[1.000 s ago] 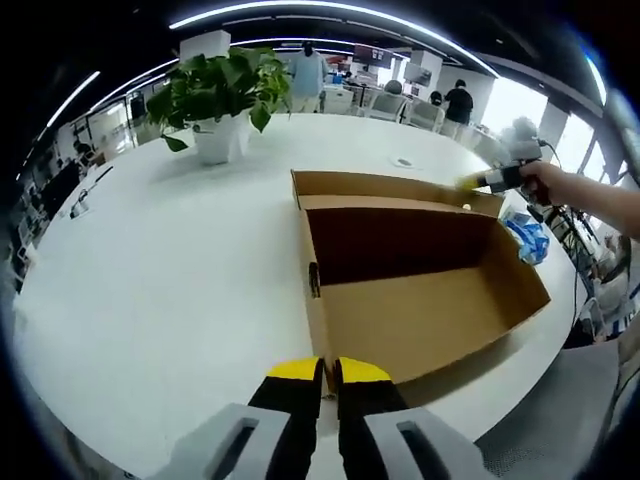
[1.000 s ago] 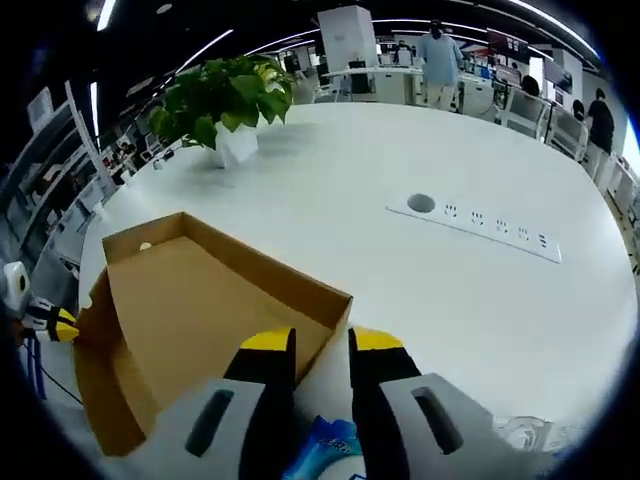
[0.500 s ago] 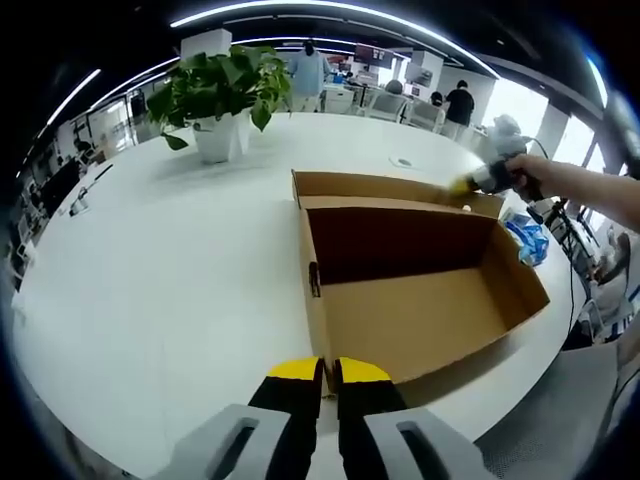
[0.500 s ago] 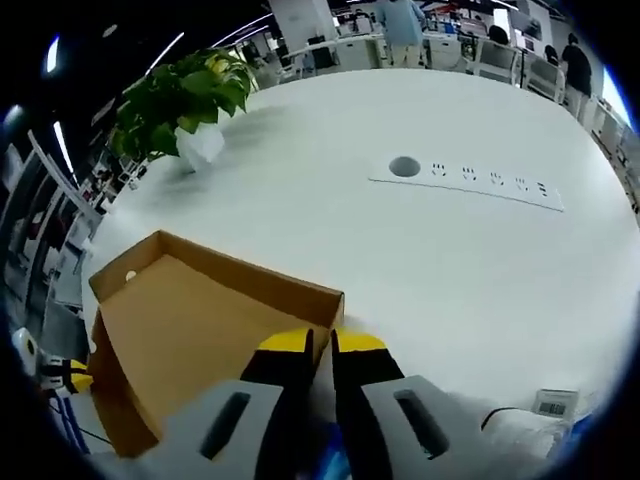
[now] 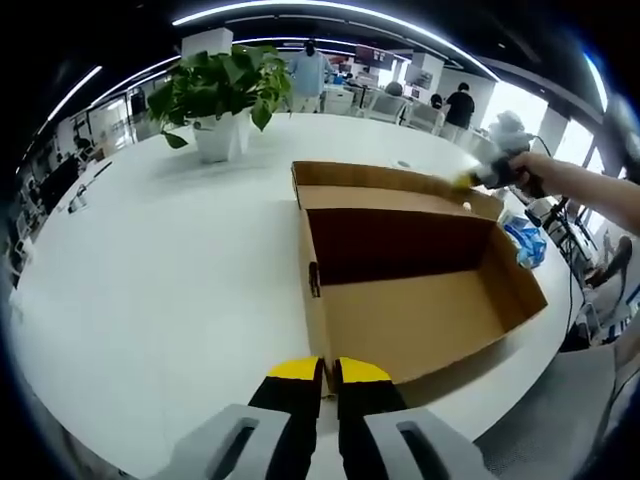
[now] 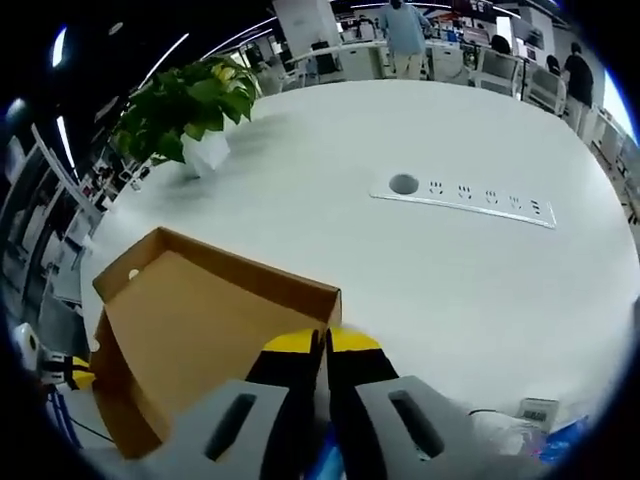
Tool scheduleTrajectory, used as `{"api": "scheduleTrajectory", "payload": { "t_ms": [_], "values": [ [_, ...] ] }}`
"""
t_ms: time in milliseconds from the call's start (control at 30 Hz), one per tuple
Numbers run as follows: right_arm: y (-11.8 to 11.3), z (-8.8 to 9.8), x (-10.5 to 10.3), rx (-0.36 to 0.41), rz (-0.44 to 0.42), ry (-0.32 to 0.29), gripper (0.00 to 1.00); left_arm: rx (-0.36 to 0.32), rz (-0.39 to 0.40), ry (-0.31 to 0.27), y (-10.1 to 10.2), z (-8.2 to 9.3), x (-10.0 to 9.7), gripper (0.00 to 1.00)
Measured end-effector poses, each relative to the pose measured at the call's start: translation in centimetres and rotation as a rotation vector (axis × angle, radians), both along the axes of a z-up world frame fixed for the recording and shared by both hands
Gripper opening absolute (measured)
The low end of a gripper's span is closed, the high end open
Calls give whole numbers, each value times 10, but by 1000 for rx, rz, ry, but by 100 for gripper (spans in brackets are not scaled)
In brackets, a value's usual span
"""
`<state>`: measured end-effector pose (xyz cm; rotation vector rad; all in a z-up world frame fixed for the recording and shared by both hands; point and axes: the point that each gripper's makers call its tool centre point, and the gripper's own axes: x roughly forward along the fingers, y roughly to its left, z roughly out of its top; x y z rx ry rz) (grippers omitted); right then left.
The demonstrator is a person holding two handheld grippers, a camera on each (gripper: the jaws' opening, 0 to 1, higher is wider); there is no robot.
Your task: Operate the shoe box by opening the lid, removing the specified soft item, and placing it in the target area until the item is outside and the box remains undamaged.
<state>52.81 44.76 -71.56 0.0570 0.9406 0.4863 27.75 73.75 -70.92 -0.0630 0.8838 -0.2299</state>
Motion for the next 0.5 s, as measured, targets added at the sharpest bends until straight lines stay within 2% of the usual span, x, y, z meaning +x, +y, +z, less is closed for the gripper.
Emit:
{"api": "scheduleTrajectory", "payload": {
  "t_ms": [500],
  "values": [
    [3, 46, 3, 36, 20, -101, 0, -4, -7, -5, -1, 0, -1, 5]
  ]
}}
